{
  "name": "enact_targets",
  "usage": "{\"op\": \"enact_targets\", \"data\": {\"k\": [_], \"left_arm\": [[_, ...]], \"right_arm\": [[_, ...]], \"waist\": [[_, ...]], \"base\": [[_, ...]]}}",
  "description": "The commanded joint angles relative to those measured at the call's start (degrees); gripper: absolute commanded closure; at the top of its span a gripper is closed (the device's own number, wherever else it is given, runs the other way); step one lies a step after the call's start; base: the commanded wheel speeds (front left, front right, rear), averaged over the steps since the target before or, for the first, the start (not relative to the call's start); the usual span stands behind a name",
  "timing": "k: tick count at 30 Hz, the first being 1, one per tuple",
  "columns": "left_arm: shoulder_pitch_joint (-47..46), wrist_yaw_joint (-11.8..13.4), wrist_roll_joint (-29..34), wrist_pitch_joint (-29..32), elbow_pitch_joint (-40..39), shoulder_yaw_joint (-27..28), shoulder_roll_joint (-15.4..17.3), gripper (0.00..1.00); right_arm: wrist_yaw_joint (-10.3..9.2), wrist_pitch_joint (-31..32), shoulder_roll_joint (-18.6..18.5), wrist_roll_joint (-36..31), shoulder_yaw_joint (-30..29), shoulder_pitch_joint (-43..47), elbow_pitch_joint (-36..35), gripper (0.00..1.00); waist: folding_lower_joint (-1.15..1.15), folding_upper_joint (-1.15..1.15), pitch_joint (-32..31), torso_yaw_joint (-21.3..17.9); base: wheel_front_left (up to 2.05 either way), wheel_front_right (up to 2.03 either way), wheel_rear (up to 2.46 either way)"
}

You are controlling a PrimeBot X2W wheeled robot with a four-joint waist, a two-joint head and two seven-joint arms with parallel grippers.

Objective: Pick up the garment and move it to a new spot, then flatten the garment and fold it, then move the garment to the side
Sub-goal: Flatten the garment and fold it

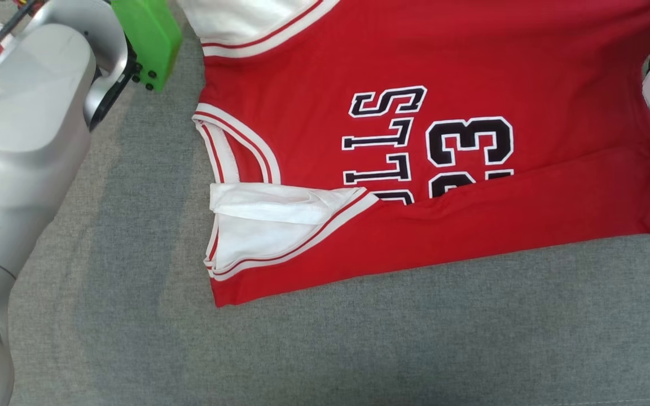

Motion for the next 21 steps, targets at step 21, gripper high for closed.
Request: {"op": "enact_targets", "data": {"k": [21], "left_arm": [[16.81, 2.08, -3.19, 3.12, -17.22, -4.06, 9.42, 1.00]], "right_arm": [[-0.13, -1.25, -6.25, 9.49, 7.79, 14.80, -6.89, 1.00]], "waist": [[0.00, 0.00, -13.17, 2.41]], "base": [[0.00, 0.00, 0.00]]}}
